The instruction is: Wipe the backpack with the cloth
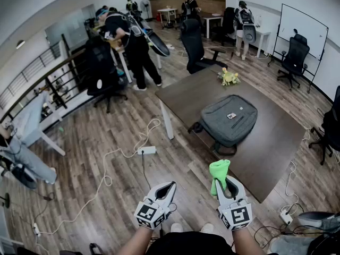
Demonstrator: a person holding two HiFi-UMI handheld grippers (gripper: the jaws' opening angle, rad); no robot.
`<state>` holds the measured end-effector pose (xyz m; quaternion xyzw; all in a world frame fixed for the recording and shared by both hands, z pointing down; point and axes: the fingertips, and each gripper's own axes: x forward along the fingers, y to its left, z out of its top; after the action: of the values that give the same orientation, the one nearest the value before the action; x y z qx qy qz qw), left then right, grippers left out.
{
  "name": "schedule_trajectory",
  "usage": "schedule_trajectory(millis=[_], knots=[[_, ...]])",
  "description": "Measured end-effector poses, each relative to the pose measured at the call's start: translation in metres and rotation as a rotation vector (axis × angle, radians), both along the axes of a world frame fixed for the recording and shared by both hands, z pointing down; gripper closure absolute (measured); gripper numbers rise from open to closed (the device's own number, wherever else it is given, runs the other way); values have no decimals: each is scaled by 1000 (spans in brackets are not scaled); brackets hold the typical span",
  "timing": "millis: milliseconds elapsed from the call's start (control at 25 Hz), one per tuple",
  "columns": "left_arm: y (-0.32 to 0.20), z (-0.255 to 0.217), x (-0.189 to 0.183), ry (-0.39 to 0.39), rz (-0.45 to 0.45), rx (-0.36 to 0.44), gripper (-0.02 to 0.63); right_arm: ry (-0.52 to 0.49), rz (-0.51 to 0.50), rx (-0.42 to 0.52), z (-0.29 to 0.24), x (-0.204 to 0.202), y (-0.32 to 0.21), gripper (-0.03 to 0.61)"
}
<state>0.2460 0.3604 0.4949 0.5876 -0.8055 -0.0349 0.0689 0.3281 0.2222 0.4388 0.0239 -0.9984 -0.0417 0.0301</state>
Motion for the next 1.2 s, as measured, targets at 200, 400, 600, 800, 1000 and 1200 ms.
schedule_trajectory(millis=[200, 400, 600, 800, 1000, 1200], knots=[[2, -1, 4, -8, 35, 12, 594, -1, -7, -25, 3, -3, 10, 492], [8, -1, 2, -5, 75, 10, 594, -58, -6, -164, -5, -9, 13, 492], [21, 2, -9, -2, 94, 15, 594, -103, -28, -264, -10, -20, 23, 489], [34, 0, -26, -5, 87, 42, 594, -124, -63, -275, -12, -32, 42, 486], [37, 7, -39, 10, 88, 37, 594, -86, -66, -254, -1, -46, 49, 486], [21, 15, -57, 32, 92, 21, 594, -65, -55, -260, 8, -66, 30, 486]])
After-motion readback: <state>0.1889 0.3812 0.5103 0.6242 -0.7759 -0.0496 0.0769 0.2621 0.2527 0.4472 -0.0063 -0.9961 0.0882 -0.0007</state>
